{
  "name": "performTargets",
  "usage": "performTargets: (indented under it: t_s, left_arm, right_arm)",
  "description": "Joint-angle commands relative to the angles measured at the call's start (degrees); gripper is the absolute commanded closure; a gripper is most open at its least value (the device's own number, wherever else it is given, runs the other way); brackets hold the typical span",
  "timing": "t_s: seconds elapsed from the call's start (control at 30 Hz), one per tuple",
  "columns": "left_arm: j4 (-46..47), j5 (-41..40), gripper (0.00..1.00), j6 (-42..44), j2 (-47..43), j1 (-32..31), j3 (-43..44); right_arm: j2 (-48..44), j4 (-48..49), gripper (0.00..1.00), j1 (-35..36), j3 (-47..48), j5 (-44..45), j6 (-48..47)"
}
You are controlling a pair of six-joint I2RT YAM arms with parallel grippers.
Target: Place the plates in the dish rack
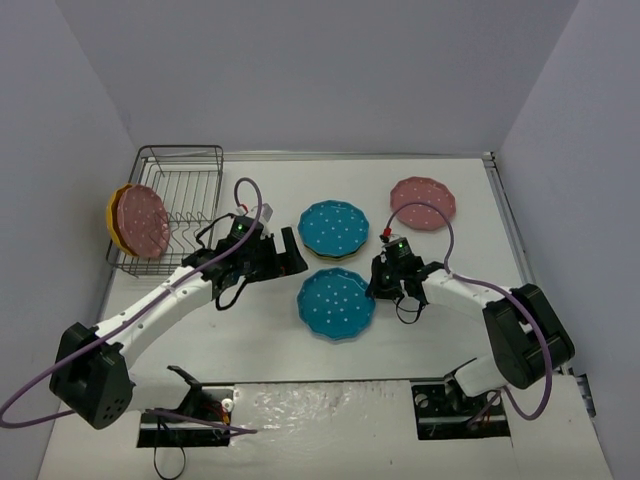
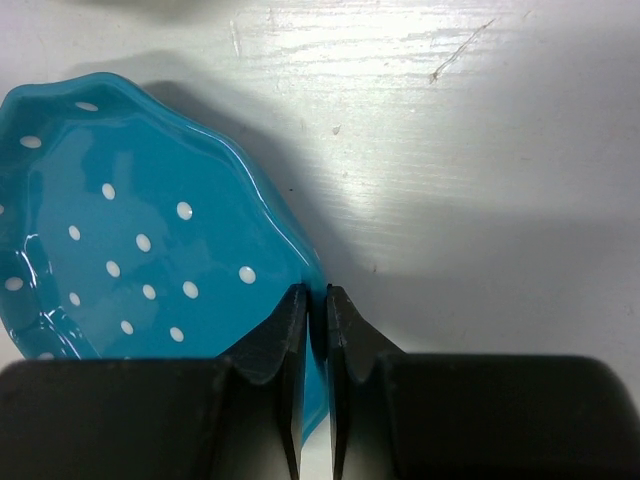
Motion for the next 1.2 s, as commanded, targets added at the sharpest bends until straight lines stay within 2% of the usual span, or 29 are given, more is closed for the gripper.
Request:
performTargets:
  t_s: [0.0, 0.23, 0.57, 0.9, 1.17]
  left_arm:
    - [3.69, 1.15, 0.03, -2.44, -3.02, -0.22, -1.95]
    - [8.53, 2.35, 0.03, -6.5, -2.98, -0.23, -8.51]
    - [8.88, 1.78, 0.03, -8.03, -2.5, -0.29, -11.4]
    - [6.74, -0.98, 0.03, -12.11, -1.94, -0.21, -14.04]
    - [9.7, -1.41, 0.03, -15.59, -1.98, 0.03, -15.29]
  right_arm:
    - [0.29, -1.92, 1.0, 0.64, 0.82, -4.34, 4.23]
    - [-0.31, 4.68, 1.0, 0.6, 1.23, -12.05, 12.18]
    - [1.91, 16.58, 1.0, 0.66, -0.45, -19.52, 22.0]
    - [3.61, 24.28, 1.0, 0.66, -2.36, -22.42, 31.12]
    - [5.41, 29.11, 1.0, 0.66, -2.21, -25.24, 35.85]
